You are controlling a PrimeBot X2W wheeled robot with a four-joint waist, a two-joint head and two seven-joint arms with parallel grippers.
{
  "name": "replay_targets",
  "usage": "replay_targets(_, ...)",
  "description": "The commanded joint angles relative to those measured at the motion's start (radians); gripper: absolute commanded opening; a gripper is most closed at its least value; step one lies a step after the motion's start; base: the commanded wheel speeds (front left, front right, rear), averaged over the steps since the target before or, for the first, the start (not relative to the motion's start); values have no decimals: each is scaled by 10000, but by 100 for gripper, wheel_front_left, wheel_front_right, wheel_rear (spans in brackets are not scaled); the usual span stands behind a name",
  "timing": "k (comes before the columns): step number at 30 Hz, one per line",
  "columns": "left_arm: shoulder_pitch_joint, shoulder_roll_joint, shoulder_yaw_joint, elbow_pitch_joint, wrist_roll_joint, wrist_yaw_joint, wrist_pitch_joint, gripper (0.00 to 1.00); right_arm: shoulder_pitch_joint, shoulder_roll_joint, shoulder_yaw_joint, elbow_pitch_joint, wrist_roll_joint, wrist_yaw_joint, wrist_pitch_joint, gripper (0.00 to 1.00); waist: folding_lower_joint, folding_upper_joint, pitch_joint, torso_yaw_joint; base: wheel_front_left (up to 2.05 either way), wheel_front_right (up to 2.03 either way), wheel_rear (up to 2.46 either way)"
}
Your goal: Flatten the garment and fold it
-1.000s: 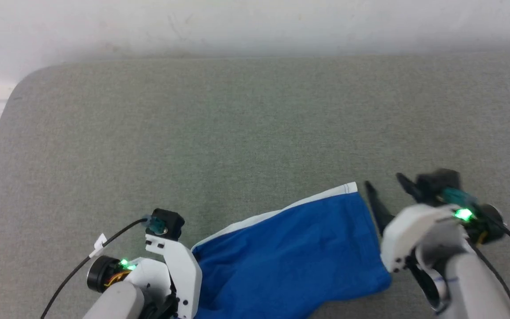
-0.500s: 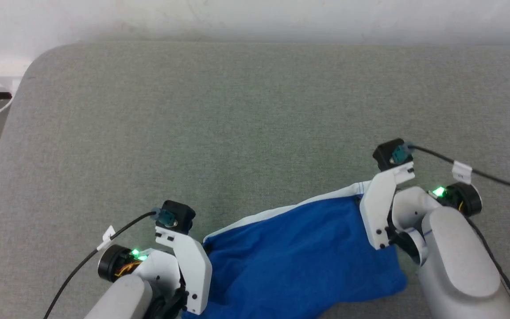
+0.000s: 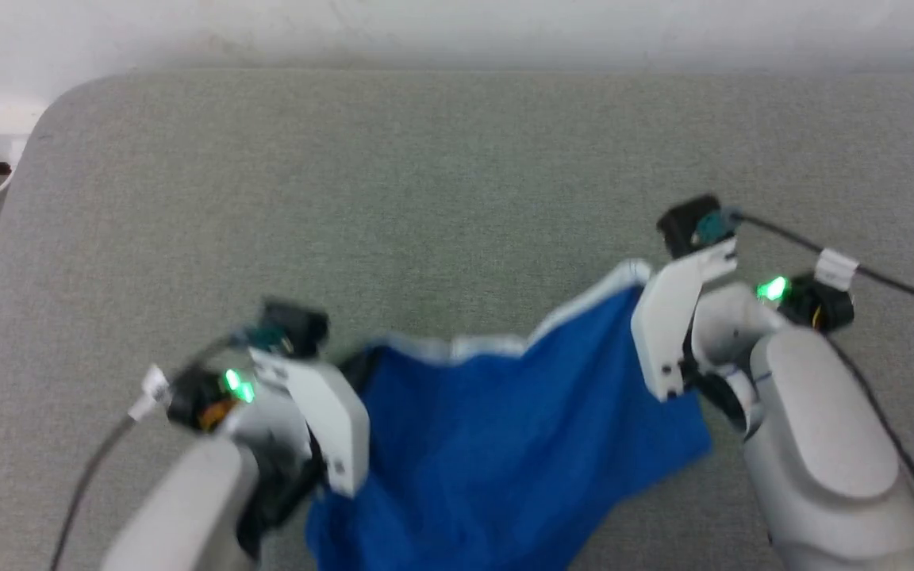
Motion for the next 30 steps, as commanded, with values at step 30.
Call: replay_targets(30,-10294,564,3010,1655,1758,746,-5417,0,-8452,-578,-1523,-667,-1753,-11,-4476,0,-1,-1,2773,-1171,0,0,0)
